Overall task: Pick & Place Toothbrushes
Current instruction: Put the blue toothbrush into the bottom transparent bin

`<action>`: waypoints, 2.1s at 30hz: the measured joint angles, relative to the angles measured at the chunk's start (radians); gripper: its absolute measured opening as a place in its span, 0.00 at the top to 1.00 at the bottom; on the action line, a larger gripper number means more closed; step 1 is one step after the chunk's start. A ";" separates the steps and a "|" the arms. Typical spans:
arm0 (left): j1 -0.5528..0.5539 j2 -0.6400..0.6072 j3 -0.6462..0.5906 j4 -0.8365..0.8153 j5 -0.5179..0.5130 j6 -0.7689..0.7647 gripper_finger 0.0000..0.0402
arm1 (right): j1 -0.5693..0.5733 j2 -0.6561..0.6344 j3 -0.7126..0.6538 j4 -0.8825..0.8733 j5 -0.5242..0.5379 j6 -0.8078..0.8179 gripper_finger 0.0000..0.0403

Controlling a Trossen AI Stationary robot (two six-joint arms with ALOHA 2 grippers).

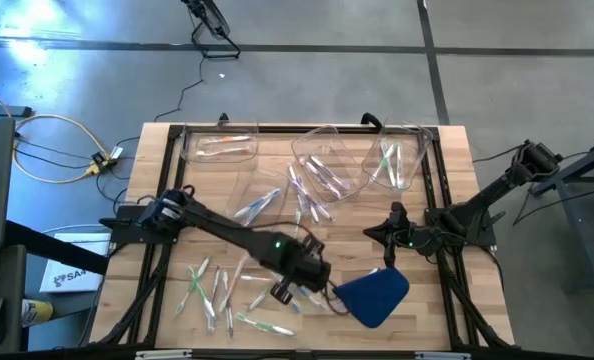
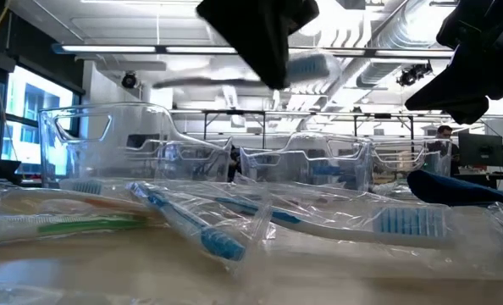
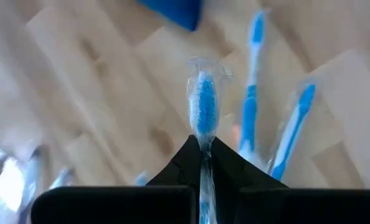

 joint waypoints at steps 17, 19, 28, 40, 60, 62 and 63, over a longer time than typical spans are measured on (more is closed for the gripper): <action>0.044 -0.059 0.198 -0.478 -0.384 -0.180 0.98 | 0.000 0.000 0.000 -0.013 -0.048 -0.005 0.99; 0.046 -0.077 0.172 -0.500 -0.409 -0.211 0.98 | 0.000 0.000 0.000 -0.016 -0.048 -0.006 0.99; 0.107 -0.203 -0.099 -0.414 -0.433 -0.307 0.99 | 0.000 0.000 0.000 -0.022 -0.044 0.002 0.99; 0.200 -0.516 -0.736 0.208 -0.443 -0.515 1.00 | 0.000 0.001 0.000 -0.032 -0.033 0.003 0.99; 0.320 -0.640 -0.989 0.524 -0.479 -0.677 1.00 | 0.000 0.034 0.000 -0.034 -0.010 0.026 0.99; 0.321 -0.640 -0.996 0.518 -0.480 -0.688 0.98 | 0.000 0.044 0.000 -0.030 -0.010 0.027 0.99; 0.321 -0.640 -0.996 0.516 -0.480 -0.687 0.96 | 0.000 0.048 0.000 -0.030 -0.010 0.028 0.99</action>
